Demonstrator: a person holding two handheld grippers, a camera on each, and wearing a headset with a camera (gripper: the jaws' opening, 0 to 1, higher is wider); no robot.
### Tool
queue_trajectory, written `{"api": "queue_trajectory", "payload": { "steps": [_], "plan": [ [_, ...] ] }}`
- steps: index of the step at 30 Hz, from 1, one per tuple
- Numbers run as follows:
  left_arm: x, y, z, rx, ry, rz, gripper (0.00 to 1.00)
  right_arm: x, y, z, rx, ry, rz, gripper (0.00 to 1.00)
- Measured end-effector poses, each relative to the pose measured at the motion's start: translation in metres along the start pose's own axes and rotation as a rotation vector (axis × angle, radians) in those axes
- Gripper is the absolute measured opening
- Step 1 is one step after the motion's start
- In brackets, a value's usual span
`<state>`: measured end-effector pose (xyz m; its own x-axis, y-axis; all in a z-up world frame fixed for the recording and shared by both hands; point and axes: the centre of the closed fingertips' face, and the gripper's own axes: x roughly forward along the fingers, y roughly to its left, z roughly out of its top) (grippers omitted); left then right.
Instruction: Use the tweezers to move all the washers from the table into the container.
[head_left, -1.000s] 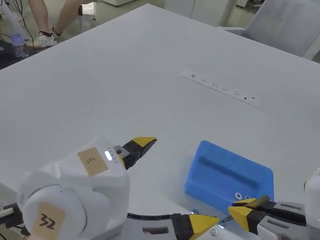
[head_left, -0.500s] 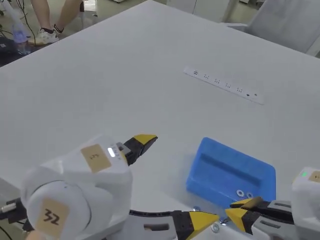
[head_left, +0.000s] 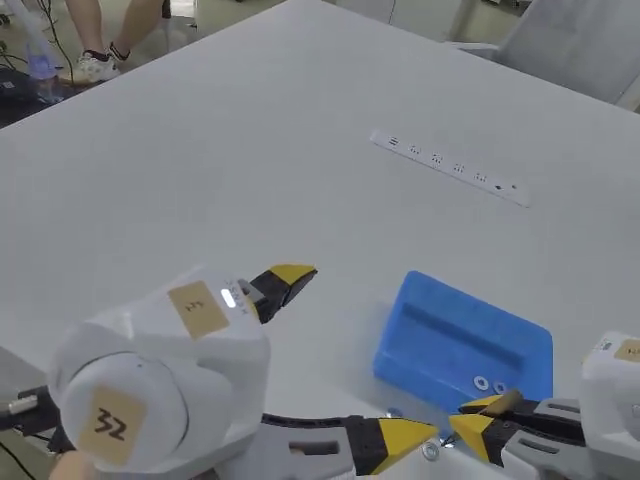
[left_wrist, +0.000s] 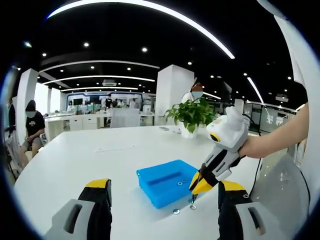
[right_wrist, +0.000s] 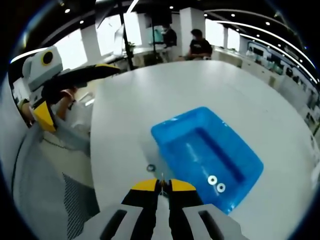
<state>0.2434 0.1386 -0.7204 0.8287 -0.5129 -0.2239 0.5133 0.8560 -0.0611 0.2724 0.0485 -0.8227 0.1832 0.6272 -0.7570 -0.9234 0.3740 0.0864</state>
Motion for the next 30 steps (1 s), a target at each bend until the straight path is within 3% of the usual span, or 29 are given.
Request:
{"api": "queue_trajectory", "payload": {
  "steps": [6,11,14,16,17,18,22,24,30],
  "plan": [
    [0.000,-0.001,-0.001,0.007,0.006,-0.003,0.90,0.003,0.001,0.000,-0.036,-0.011,-0.016,0.04],
    [0.000,0.000,-0.002,0.008,0.008,-0.003,0.89,0.006,0.000,0.004,-0.018,-0.045,-0.020,0.03],
    [0.000,0.000,-0.002,0.012,0.007,-0.004,0.89,0.006,-0.002,0.005,0.015,-0.065,-0.022,0.03],
    [0.000,0.000,-0.002,0.014,0.008,-0.002,0.89,0.003,-0.002,0.005,0.109,-0.091,-0.011,0.03],
    [0.000,0.000,-0.002,0.014,0.008,-0.001,0.89,0.000,0.002,0.009,0.190,-0.128,0.021,0.03],
    [-0.001,0.001,-0.002,0.013,0.007,0.001,0.89,-0.003,0.002,0.012,0.206,-0.150,0.035,0.03],
    [-0.001,0.001,-0.001,0.009,0.001,0.001,0.89,-0.019,0.002,0.022,0.171,-0.156,0.024,0.03],
    [-0.001,0.000,-0.001,0.010,0.001,-0.002,0.89,-0.028,0.001,0.033,0.199,-0.202,0.033,0.03],
    [-0.001,0.000,-0.002,0.014,0.004,-0.006,0.89,-0.042,-0.004,0.046,0.222,-0.231,0.014,0.03]
  ]
}}
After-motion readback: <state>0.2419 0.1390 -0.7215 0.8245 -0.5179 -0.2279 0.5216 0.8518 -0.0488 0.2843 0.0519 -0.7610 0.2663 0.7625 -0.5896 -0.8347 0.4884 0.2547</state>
